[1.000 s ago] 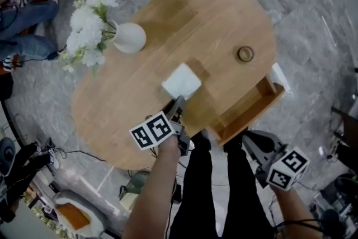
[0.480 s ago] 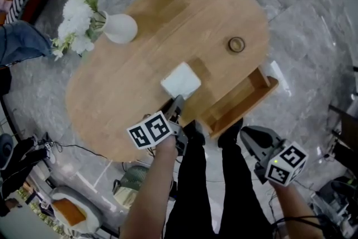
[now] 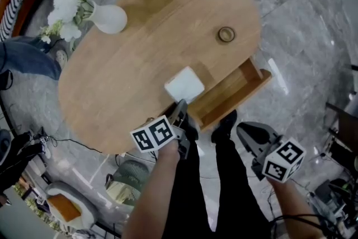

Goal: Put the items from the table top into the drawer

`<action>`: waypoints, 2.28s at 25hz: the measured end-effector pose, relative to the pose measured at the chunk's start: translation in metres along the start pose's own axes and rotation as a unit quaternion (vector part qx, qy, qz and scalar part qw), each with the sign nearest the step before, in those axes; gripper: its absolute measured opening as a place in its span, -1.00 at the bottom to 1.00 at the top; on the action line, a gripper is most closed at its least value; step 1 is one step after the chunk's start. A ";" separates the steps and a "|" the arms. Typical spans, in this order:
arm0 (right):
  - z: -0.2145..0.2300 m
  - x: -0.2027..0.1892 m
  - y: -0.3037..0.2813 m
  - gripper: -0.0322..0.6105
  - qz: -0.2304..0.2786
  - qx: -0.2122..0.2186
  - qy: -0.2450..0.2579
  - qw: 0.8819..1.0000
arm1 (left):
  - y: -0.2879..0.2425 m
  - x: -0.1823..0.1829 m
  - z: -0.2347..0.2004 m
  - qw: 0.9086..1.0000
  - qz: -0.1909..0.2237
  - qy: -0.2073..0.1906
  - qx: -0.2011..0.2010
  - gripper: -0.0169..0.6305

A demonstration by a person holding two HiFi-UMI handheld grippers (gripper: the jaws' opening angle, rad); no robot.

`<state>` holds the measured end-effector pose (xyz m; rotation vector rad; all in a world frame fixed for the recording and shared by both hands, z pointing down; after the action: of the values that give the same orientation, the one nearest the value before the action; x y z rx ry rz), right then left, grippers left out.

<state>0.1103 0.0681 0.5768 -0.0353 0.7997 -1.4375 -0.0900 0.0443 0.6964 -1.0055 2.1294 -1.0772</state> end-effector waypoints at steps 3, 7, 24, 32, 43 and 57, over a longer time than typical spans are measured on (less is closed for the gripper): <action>-0.001 -0.005 0.002 -0.77 -0.006 0.003 0.004 1.000 | 0.001 -0.016 0.000 1.000 -0.004 0.002 0.002 -0.71; 0.001 -0.009 0.007 -0.77 -0.011 0.005 0.010 1.000 | 0.003 -0.034 0.002 1.000 -0.007 0.003 0.000 -0.71; 0.025 -0.033 0.029 -0.77 -0.051 0.030 0.025 0.998 | -0.018 -0.102 0.023 1.000 -0.016 0.021 -0.011 -0.71; 0.043 -0.030 0.039 -0.77 -0.061 0.034 0.033 0.997 | -0.032 -0.128 0.028 1.000 -0.023 0.017 0.001 -0.70; 0.050 -0.032 0.034 -0.77 -0.074 0.048 0.031 0.996 | -0.050 -0.128 0.015 0.999 -0.015 0.036 0.009 -0.46; 0.033 -0.034 0.019 -0.77 -0.064 0.040 0.026 0.997 | -0.016 -0.126 0.023 0.998 -0.002 -0.064 0.016 -0.91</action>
<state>0.1455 0.0873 0.6085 0.0125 0.7922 -1.5958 0.0050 0.1298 0.7142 -1.0362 2.0027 -1.0160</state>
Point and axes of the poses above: the fingertips, and each gripper's own axes: y backward along the fingers, z to its right, x out of its top, the point moved 3 cm from there along y, backward along the fingers, and after that the axes turned 13 degrees about x, right-handed, at the moved point
